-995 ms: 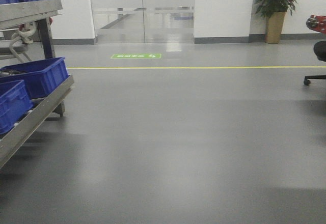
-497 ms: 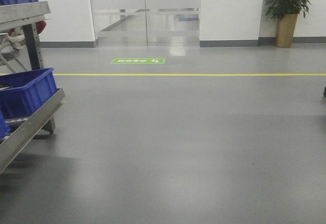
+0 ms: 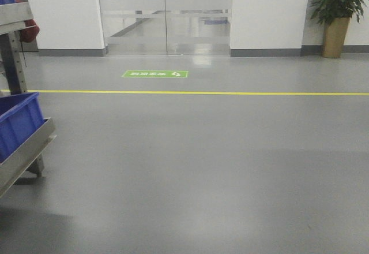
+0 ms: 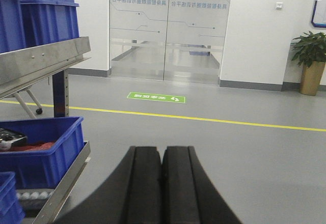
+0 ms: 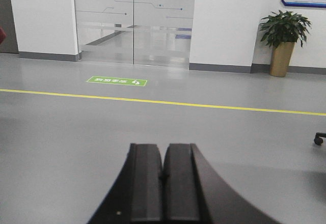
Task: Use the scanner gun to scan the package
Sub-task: 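Drive the base forward and turn toward the red-framed table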
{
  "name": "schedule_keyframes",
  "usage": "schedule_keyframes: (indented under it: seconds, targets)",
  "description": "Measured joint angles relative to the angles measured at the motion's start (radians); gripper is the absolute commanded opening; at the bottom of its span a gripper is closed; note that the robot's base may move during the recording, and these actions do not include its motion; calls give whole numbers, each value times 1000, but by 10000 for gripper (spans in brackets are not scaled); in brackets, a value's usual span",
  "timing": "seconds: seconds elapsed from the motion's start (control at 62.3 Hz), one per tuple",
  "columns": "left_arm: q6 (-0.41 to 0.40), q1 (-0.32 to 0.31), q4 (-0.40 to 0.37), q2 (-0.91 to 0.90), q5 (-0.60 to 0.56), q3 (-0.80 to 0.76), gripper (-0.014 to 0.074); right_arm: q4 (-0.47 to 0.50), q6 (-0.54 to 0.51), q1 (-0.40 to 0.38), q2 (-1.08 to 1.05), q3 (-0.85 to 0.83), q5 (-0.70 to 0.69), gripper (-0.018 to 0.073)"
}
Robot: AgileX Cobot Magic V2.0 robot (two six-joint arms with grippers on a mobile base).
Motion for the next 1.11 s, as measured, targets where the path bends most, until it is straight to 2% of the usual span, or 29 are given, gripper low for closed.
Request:
schedule_keyframes:
  seconds: [1.107]
  targets:
    - [0, 0, 0, 0, 0, 0, -111, 0, 0, 0, 0, 0, 0, -168]
